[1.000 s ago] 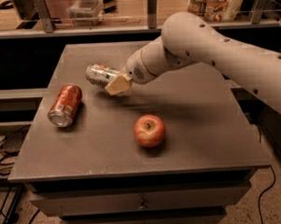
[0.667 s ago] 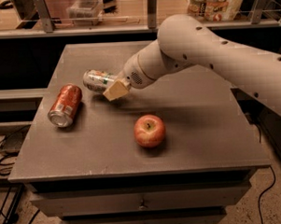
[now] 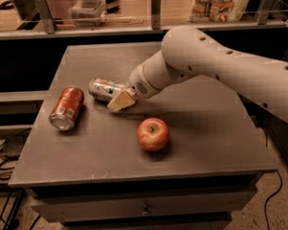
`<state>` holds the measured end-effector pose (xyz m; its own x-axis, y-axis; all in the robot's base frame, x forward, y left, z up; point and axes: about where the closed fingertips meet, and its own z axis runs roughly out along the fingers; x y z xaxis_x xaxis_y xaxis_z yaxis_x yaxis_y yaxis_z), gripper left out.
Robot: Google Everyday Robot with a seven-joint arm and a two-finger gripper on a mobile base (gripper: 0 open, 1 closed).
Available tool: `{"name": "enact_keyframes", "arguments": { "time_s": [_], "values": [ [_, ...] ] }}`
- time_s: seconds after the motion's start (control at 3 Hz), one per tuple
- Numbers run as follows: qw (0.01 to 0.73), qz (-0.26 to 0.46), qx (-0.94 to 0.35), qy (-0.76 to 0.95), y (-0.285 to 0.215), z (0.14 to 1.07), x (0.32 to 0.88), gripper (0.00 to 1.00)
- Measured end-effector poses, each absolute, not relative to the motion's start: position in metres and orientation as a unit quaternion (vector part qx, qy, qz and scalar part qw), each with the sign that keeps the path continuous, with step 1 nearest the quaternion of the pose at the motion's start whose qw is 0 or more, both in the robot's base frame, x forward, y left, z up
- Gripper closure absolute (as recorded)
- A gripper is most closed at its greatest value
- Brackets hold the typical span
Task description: Move 7up can near coke can
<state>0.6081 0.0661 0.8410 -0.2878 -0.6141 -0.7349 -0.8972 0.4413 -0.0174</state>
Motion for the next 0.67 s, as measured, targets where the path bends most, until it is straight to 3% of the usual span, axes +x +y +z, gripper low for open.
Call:
{"name": "enact_keyframes", "arguments": {
  "time_s": [0.33,0.67],
  "values": [
    [0.347,0.204,-0.481,0.779,0.0639,0.838,0.6068,0.0],
    [0.347,0.204,-0.481,0.779,0.0639,0.838,0.6068,0.0]
  ]
}}
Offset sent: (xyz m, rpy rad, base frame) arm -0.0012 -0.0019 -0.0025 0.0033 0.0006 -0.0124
